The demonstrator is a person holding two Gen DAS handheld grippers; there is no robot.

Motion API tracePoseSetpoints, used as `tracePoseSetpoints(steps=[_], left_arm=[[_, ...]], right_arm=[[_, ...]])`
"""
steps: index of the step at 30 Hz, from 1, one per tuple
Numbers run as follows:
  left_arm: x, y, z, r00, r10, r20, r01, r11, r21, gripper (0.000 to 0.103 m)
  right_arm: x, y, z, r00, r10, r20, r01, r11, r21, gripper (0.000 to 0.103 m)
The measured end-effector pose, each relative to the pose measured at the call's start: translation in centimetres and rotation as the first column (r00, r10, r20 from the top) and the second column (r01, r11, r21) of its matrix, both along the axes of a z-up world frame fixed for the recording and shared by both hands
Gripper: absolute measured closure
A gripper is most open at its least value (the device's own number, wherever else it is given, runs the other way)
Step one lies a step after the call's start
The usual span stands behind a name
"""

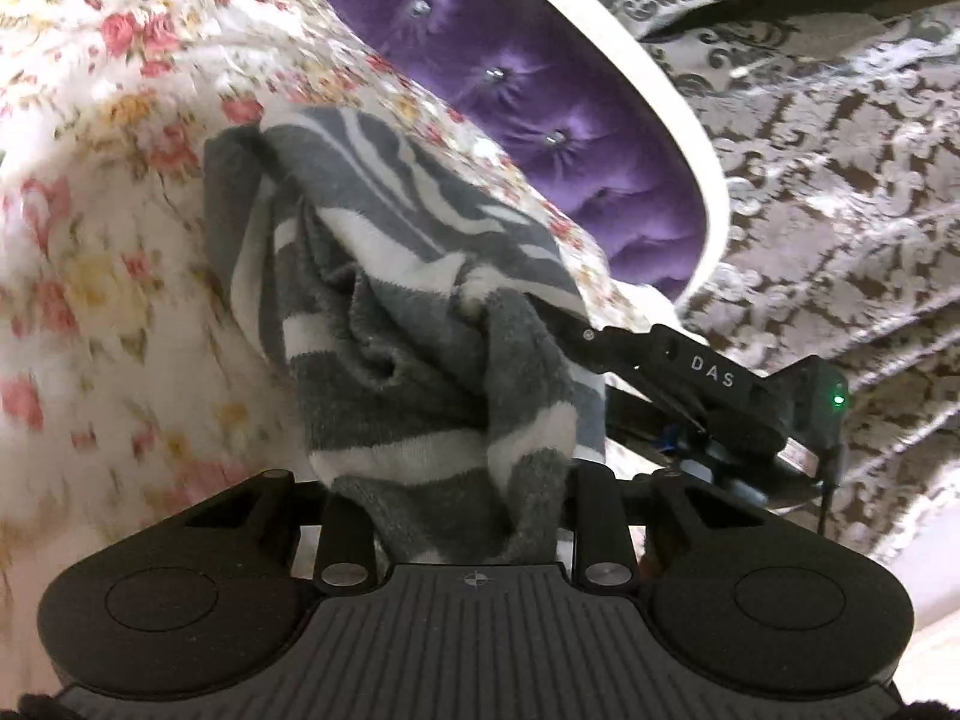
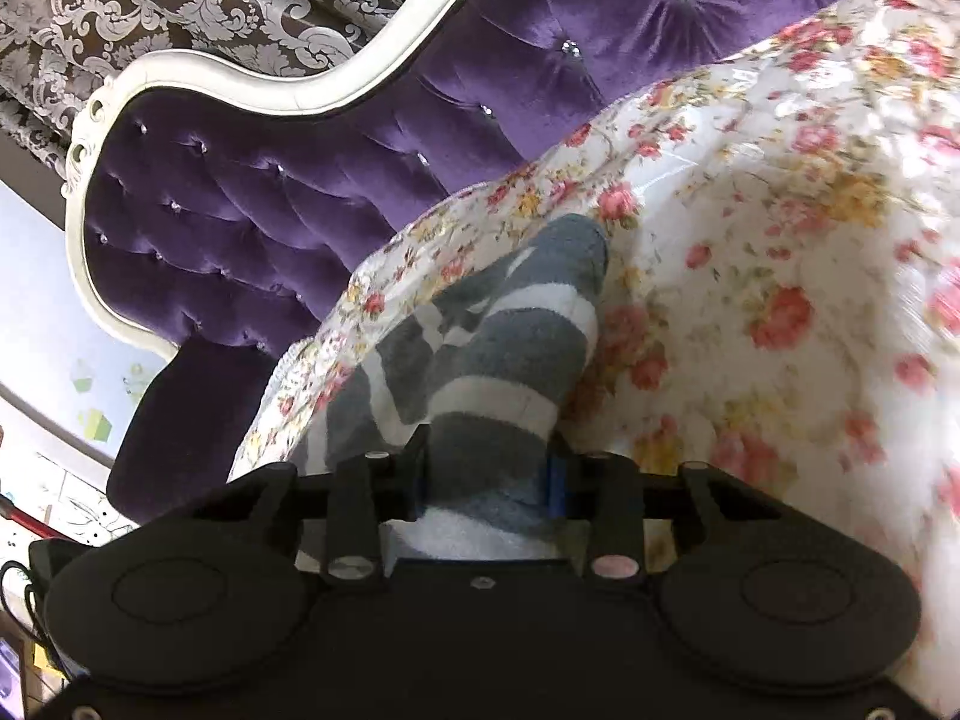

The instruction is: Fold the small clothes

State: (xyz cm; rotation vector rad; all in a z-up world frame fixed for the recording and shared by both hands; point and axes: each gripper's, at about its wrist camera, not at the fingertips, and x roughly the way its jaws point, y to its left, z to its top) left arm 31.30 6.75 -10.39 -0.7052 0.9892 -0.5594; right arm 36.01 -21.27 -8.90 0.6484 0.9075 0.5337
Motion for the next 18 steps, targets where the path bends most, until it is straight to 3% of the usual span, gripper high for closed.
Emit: tracePoseSetpoints(steps=[5, 13, 18], left_arm=[[-4.7, -1.2, 1.4, 0.998, -0.07, 0.006, 0.07, 0.998, -0.003, 0.075], [-15.8, -3.3, 4.1, 0.987, -0.161, 0.029, 0.16, 0.986, 0.036, 0.075], [-22.4, -3.5, 4.8, 0.983, -0.178, 0.051, 0.177, 0.984, 0.02, 0.073]], right_arm=[[-6.1, -1.4, 1.2, 1.0, 0.003, -0.025, -0.003, 1.0, -0.006, 0.055], [-16.9, -2.5, 1.7, 0.999, 0.022, -0.034, -0.023, 1.0, -0.011, 0.055], [-22.4, -3.0, 2.2, 0.999, 0.039, 0.016, -0.038, 0.997, -0.062, 0.055]])
